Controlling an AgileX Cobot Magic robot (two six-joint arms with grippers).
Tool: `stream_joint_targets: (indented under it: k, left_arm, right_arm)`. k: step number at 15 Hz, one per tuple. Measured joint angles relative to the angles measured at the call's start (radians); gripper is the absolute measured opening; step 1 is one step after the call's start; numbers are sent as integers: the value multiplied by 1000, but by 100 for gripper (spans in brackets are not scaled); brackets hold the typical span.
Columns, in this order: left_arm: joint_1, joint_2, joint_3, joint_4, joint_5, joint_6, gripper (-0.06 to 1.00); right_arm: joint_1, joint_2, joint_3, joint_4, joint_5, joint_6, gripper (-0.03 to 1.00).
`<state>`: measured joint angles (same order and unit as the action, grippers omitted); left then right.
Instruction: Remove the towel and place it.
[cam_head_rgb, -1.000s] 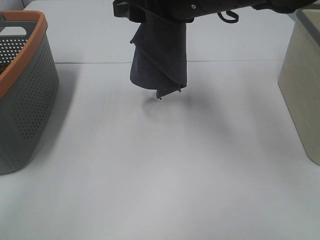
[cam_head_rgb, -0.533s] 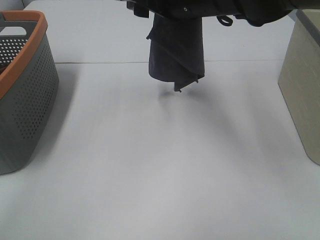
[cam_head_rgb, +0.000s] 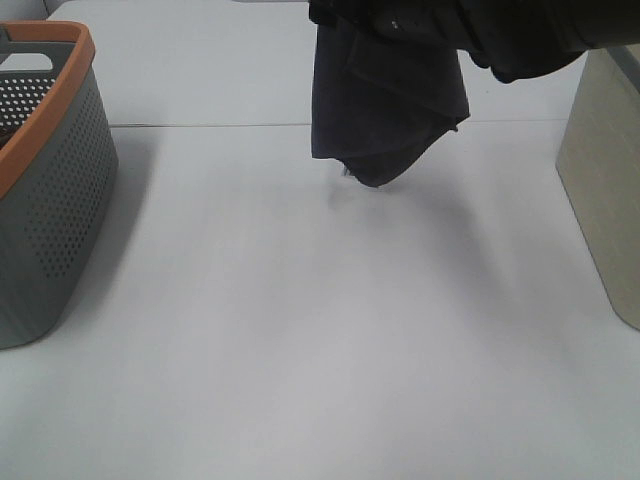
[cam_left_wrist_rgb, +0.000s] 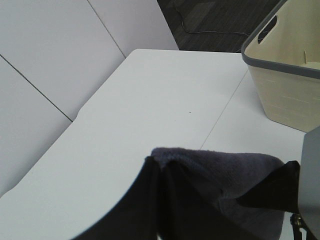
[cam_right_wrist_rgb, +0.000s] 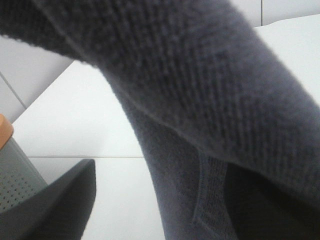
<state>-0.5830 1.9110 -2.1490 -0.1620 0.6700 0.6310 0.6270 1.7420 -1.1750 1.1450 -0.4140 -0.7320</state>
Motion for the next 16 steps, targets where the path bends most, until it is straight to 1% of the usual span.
stream_joint_targets:
  k: [1, 2, 3, 4, 5, 6, 7, 9, 13, 15, 16]
  left_arm:
    - [0, 0, 0, 4, 1, 0, 0]
    - [0, 0, 0, 11, 5, 0, 0]
    - [0, 0, 0, 15, 11, 0, 0]
    - [0, 0, 0, 16, 16, 0, 0]
    - [0, 0, 0, 16, 16, 0, 0]
    - [0, 0, 0, 16, 16, 0, 0]
    - [0, 0, 0, 16, 18, 0, 0]
    - [0, 0, 0, 16, 19, 0, 0]
    - [0, 18, 0, 16, 28, -12, 0]
    - [0, 33, 0, 17, 41, -14, 0]
    - [0, 37, 0, 17, 41, -14, 0]
  right_arm:
    - [0, 8, 0, 15, -16, -31, 64]
    - [0, 20, 0, 54, -26, -79, 64]
    - [0, 35, 0, 106, -43, -152, 64]
    - [0, 50, 0, 241, -86, -323, 64]
    - [0, 50, 0, 313, -112, -413, 63]
    - [0, 50, 0, 360, -126, -469, 62]
    - [0, 50, 0, 376, -124, -485, 62]
    - [0, 50, 0, 379, -86, -466, 61]
    - [0, 50, 0, 371, -2, -374, 61]
    - [0, 50, 0, 360, 81, -313, 61]
    - [0, 56, 0, 346, 106, -292, 61]
